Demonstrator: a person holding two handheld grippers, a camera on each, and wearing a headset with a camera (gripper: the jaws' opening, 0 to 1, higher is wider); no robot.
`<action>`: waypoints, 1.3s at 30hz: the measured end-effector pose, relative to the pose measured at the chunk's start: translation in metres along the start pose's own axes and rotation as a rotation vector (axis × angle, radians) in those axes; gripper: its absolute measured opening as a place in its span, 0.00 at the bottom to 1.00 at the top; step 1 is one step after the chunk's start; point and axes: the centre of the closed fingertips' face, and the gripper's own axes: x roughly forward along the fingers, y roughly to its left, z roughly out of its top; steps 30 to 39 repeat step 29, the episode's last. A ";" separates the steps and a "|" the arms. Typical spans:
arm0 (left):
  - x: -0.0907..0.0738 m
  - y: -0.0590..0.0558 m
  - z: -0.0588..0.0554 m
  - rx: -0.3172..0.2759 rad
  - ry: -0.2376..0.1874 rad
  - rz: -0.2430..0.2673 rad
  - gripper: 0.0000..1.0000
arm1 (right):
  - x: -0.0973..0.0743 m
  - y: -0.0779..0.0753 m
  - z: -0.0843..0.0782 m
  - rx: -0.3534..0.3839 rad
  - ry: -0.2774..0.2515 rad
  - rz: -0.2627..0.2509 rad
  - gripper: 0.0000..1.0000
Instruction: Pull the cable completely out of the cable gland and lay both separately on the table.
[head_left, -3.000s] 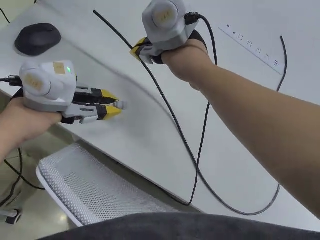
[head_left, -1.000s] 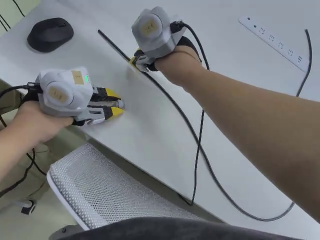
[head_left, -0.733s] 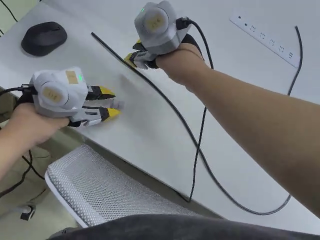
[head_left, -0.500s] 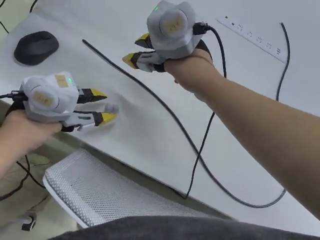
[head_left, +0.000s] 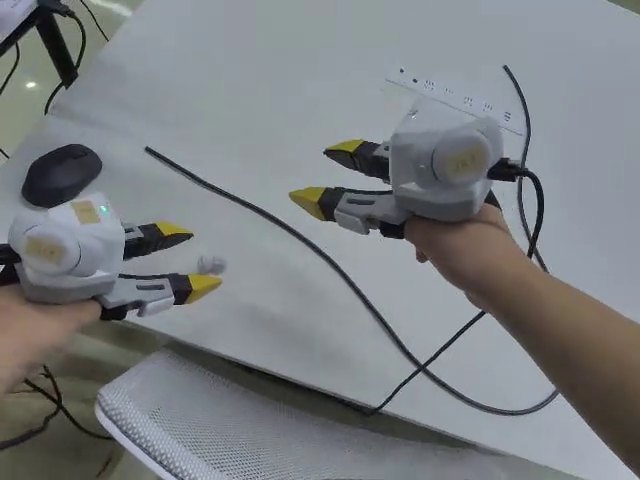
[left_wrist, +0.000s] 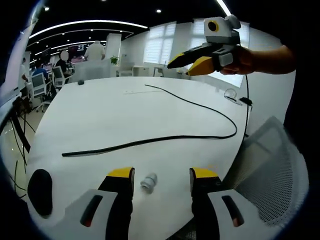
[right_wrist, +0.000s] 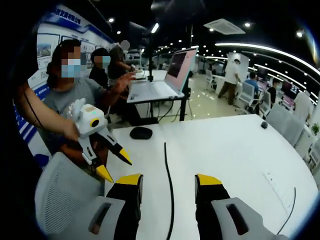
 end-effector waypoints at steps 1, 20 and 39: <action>-0.002 -0.002 0.005 -0.015 -0.016 -0.003 0.48 | -0.007 0.000 0.000 0.021 -0.015 -0.011 0.41; -0.017 -0.047 0.056 -0.015 -0.085 -0.121 0.70 | -0.107 0.033 -0.087 0.300 -0.126 -0.228 0.65; -0.013 -0.049 0.052 -0.011 -0.069 -0.133 0.72 | -0.122 0.040 -0.122 0.369 -0.097 -0.287 0.67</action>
